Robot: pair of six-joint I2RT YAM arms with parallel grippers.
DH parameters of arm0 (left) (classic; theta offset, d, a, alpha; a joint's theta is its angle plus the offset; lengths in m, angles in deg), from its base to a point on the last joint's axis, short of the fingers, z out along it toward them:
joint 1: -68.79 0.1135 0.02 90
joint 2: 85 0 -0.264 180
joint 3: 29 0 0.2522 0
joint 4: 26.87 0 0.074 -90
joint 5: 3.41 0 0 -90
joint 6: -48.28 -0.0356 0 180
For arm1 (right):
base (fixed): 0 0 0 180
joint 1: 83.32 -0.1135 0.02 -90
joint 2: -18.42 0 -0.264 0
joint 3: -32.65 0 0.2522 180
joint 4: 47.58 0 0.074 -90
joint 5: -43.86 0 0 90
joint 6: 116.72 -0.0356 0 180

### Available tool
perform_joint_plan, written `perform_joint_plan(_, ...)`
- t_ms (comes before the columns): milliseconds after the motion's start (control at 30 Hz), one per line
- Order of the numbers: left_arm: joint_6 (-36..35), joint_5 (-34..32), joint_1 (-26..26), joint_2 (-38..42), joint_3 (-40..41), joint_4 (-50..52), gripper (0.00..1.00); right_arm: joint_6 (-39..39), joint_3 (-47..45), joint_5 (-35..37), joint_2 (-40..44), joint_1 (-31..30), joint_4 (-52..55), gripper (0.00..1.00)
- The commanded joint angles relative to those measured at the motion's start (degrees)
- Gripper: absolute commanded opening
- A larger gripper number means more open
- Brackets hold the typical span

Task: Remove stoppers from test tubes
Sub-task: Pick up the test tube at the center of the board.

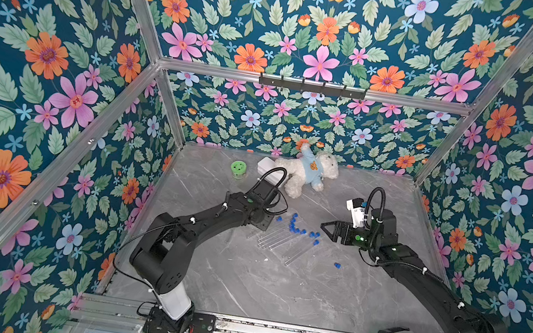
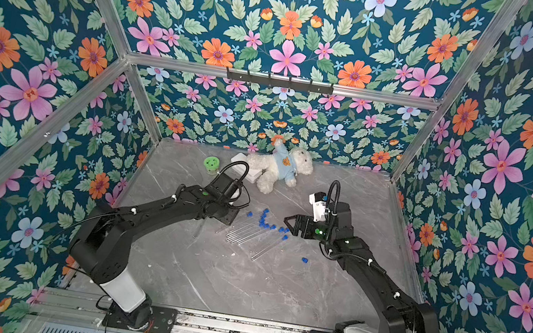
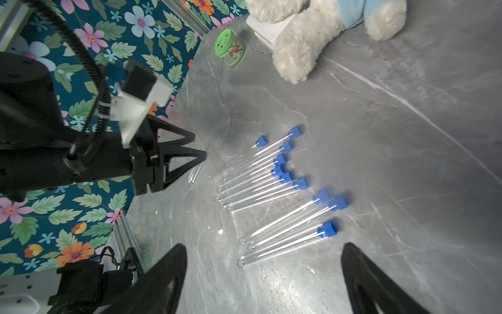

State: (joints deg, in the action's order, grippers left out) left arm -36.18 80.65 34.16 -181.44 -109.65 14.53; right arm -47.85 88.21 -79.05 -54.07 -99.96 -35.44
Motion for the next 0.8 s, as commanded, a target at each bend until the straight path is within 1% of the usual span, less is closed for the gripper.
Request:
perform_joint_plan(0, -1.2, 0.9, -0.4, -2.7, -1.6, -0.1, 0.59, 0.4, -0.1, -2.7, 0.0, -0.1, -1.5, 0.9)
perform_joint_plan(300, -2.4, 0.7, -0.8, -8.8, -4.2, 0.0, 0.54, 1.3, -1.8, -3.0, 1.1, 0.0, -2.2, 0.9)
perform_joint_plan(767, -3.4, -1.3, -0.5, -12.9, -5.8, 0.0, 0.48, 1.0, -2.3, -3.6, 2.4, 0.0, -2.8, 0.9)
